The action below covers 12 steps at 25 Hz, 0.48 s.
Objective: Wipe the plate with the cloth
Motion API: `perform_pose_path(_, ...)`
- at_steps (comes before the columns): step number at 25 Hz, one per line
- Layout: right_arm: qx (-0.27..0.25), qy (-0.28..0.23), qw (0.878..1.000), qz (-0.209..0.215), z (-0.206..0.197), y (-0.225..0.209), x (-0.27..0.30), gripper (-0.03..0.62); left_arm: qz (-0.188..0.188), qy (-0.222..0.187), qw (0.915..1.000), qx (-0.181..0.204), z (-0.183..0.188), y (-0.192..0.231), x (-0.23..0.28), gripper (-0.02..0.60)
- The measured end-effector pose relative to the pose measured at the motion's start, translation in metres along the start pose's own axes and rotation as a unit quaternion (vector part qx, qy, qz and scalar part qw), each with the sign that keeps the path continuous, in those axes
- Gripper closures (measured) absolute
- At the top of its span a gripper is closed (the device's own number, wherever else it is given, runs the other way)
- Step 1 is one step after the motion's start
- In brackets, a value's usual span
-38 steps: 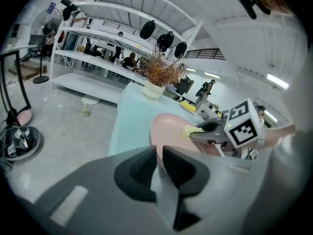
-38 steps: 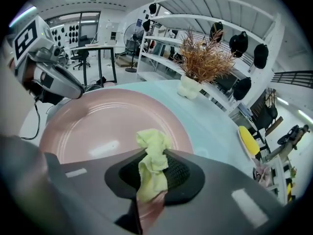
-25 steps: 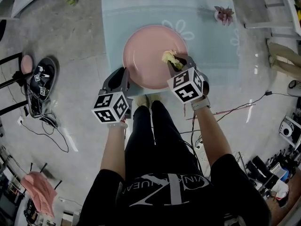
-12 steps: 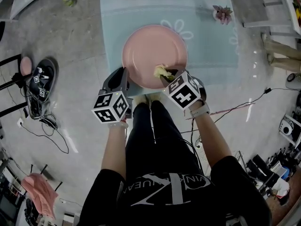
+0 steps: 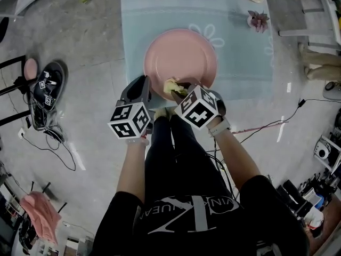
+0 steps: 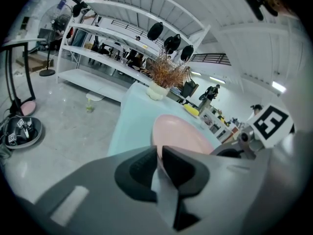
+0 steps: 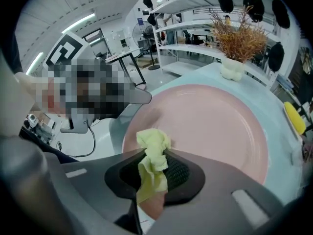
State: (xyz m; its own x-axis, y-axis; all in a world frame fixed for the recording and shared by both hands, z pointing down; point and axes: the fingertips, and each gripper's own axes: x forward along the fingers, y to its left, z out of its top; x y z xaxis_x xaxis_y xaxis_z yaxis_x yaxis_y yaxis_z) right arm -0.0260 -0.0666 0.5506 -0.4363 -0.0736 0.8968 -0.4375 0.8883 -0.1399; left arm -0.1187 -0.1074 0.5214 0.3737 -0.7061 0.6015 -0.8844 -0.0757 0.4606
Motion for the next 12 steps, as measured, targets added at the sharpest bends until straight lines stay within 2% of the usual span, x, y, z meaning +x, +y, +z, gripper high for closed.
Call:
perform_pose_path(8,-0.030,-0.032,0.999,0.002,0.033,-0.005,0.014,0.510,-0.001,-0.001,1.0000,-0.007,0.001,0.001,0.000,0.581)
perform_pose_path(12,-0.054,-0.040,0.998,-0.009,0.052,-0.018,0.020,0.511,0.001,-0.002,0.9999,-0.011,0.001,0.001,0.001,0.581)
